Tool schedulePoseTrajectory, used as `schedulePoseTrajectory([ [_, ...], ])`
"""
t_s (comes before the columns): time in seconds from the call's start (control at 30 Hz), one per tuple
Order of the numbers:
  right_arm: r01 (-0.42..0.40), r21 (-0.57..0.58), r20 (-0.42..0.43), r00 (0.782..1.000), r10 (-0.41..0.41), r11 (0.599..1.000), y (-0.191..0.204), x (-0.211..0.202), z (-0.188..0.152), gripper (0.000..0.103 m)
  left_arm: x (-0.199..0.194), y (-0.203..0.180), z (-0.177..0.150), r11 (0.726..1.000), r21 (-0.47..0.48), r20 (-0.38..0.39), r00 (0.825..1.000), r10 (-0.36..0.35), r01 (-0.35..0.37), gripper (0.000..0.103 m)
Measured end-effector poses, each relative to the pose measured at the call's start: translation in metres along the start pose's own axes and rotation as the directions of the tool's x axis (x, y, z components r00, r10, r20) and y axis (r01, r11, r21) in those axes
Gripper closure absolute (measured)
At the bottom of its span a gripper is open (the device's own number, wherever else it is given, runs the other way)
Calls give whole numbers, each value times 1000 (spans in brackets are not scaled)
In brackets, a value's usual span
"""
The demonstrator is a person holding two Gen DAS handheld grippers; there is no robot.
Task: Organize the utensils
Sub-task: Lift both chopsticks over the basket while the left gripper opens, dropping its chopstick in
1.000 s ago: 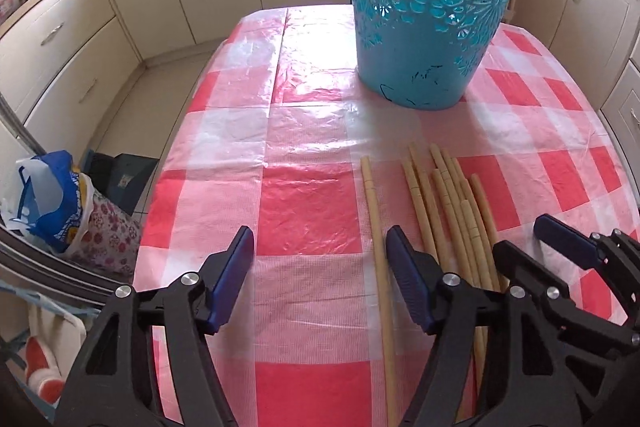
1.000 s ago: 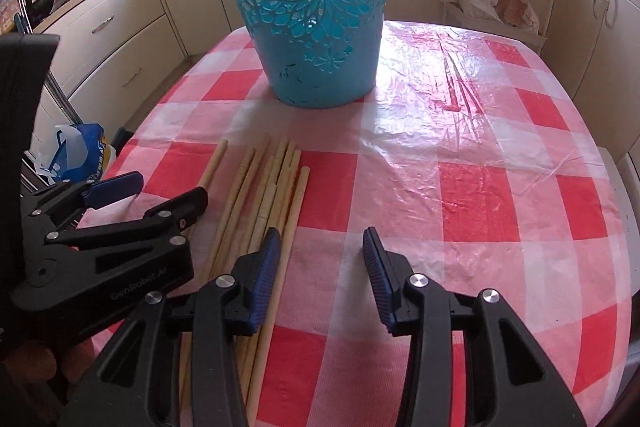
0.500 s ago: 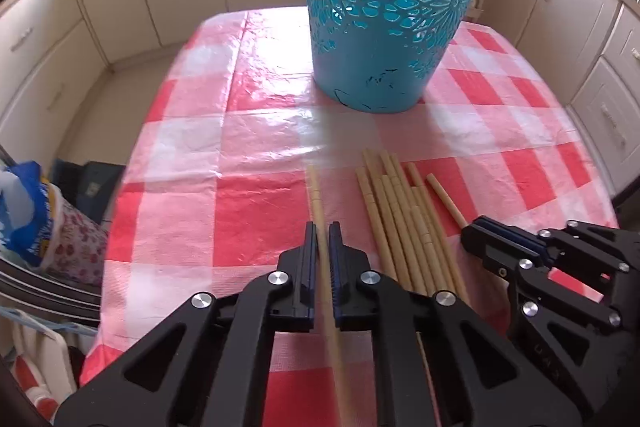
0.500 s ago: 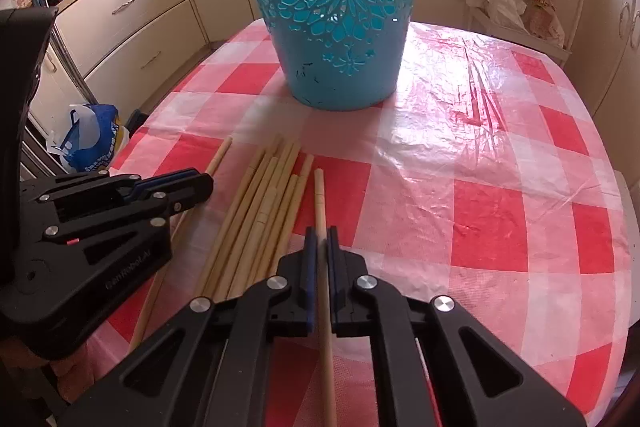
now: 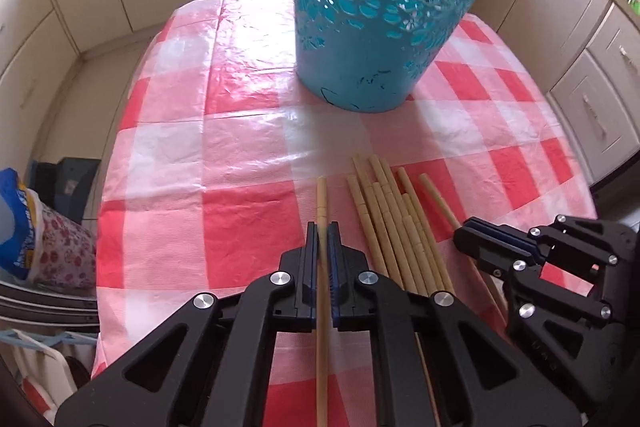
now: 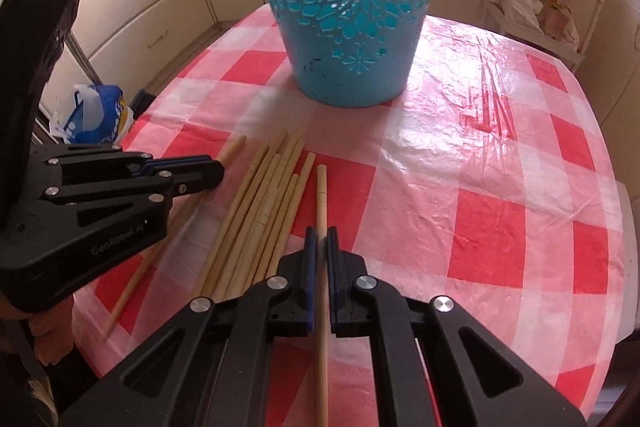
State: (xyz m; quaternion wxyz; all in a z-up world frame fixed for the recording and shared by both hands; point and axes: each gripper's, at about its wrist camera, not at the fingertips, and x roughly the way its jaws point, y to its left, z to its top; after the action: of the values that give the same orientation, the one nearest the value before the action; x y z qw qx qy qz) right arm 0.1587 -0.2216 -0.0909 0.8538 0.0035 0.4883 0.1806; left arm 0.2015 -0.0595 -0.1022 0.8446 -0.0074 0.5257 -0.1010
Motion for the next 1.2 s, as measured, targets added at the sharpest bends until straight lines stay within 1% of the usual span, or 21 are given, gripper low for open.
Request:
schedulePoseTrajectory([
  [0.07,-32,71,59,998,28,997,-9,-14,-2,97,-15,8,1,1000,-14,30,999,-14,14,98],
  [0.1,-69,111,99,993,58,991,-15,-23,-4,97,-26,15,1,999,-33,48,998,-33,34,98],
  [0.17,-110,174,170,982,81,978,-23,-41,-7,97,-48,24,3,997,-49,103,993,-51,56,98],
  [0.2,-141,195,213,972,98,971,-25,-50,-10,97,-60,27,4,997,-51,133,990,-54,62,98],
  [0.27,-182,222,286,951,115,958,-27,-67,-14,97,-88,33,4,995,-57,200,977,-74,87,98],
  [0.33,-212,227,340,932,127,950,-27,-79,-15,97,-114,35,6,992,-56,270,958,-91,110,98],
  [0.4,-224,227,377,917,127,948,-26,-90,-11,97,-134,37,11,989,-57,326,939,-114,139,98],
  [0.5,-247,222,430,893,132,943,-26,-103,0,97,-157,36,21,980,-53,403,902,-154,190,98],
  [0.53,-252,217,442,887,135,943,-26,-107,4,97,-163,36,26,975,-47,429,886,-176,216,98],
  [0.63,-264,209,470,872,140,942,-27,-119,10,97,-175,33,43,967,-36,479,854,-205,253,98],
  [0.73,-275,211,483,863,145,938,-31,-124,10,97,-184,26,62,960,-25,523,822,-225,279,98],
  [0.8,-277,213,488,861,144,937,-32,-124,9,97,-191,22,78,958,-20,561,796,-227,286,98],
  [0.87,-277,214,490,860,142,937,-32,-124,7,97,-195,16,94,955,-13,608,760,-227,296,98],
  [0.97,-272,215,495,858,136,938,-34,-124,6,97,-195,6,116,954,-9,685,697,-213,300,98],
  [1.03,-267,215,494,859,131,939,-37,-122,4,97,-190,3,131,955,-31,719,670,-184,295,98],
  [1.07,-267,216,492,860,132,939,-38,-120,3,97,-186,2,139,954,-46,739,652,-167,296,98],
  [1.13,-266,220,486,864,131,938,-42,-117,2,97,-181,3,152,951,-83,771,624,-129,299,98],
  [1.2,-267,228,479,868,130,936,-46,-113,0,97,-179,4,165,948,-124,806,588,-76,293,98],
])
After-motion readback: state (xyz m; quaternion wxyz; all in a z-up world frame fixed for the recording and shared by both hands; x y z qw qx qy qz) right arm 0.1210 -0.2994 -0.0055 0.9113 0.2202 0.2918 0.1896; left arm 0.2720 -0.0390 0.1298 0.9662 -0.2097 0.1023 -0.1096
